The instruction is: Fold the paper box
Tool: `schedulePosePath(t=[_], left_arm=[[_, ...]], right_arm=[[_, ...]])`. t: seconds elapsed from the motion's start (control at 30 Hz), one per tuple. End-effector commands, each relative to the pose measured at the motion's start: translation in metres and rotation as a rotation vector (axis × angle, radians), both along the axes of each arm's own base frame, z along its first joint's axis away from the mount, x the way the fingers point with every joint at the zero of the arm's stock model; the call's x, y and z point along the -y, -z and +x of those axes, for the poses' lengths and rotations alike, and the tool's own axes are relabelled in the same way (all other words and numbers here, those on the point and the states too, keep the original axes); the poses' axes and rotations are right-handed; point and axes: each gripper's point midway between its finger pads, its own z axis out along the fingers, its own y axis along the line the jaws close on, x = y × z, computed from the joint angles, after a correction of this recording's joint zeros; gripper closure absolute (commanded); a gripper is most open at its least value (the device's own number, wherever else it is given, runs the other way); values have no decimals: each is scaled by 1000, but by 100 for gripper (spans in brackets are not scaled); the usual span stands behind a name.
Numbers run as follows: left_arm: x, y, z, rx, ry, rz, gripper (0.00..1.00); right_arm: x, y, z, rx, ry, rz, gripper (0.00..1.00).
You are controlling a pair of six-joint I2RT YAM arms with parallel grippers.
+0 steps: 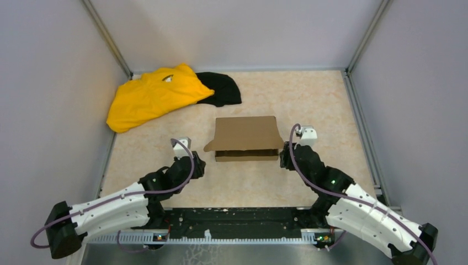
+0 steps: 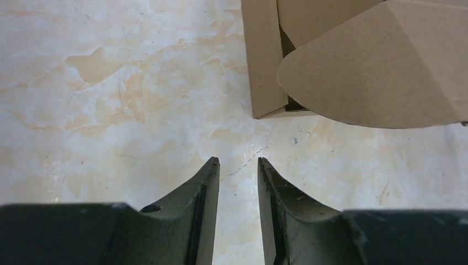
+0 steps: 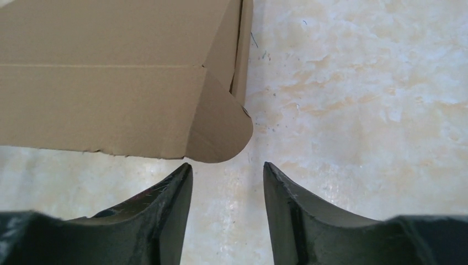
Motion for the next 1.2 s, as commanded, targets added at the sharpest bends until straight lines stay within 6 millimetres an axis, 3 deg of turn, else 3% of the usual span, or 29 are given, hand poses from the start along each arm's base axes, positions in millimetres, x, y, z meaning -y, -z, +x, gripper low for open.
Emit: schedulePosePath(t=[0.0, 0.13, 0.23, 0.33, 0.43, 0.53, 0.57, 0.63, 0.7, 0.77, 0.8, 0.93, 1.17], left_arm=[[-10, -15, -9, -18, -27, -37, 62], [-16, -42, -13, -9, -37, -79, 63], [-15, -69, -16, 18, -25, -146, 63], [-1, -108, -8, 95, 19, -209, 62], [21, -131, 5, 118, 71, -134, 57], [49, -136, 22, 101, 117, -27, 37], [56, -138, 28, 106, 127, 4, 35], [67, -140, 40, 123, 137, 53, 32], [77, -136, 52, 136, 162, 100, 34], [87, -129, 60, 120, 190, 123, 42], [92, -124, 63, 107, 197, 137, 46], [95, -91, 69, 38, 203, 172, 54], [85, -25, 53, -77, 203, 177, 56]], right_arm=[[-9, -42, -10, 42, -47, 108, 47], [-7, -67, -13, 26, -51, 100, 45], [-5, -101, -14, 89, -60, 140, 43], [-7, -122, -2, 118, -57, 89, 32], [-28, -121, 19, 76, -80, -20, 25], [-51, -122, 38, 67, -106, -48, 19], [-57, -122, 44, 68, -114, -49, 17], [-68, -122, 54, 71, -140, -50, 23], [-76, -119, 62, 60, -164, -47, 47], [-76, -111, 72, 24, -166, -29, 76], [-76, -105, 76, 5, -170, -18, 80], [-78, -69, 76, -78, -191, -34, 81], [-80, 13, 52, -232, -215, -8, 86]])
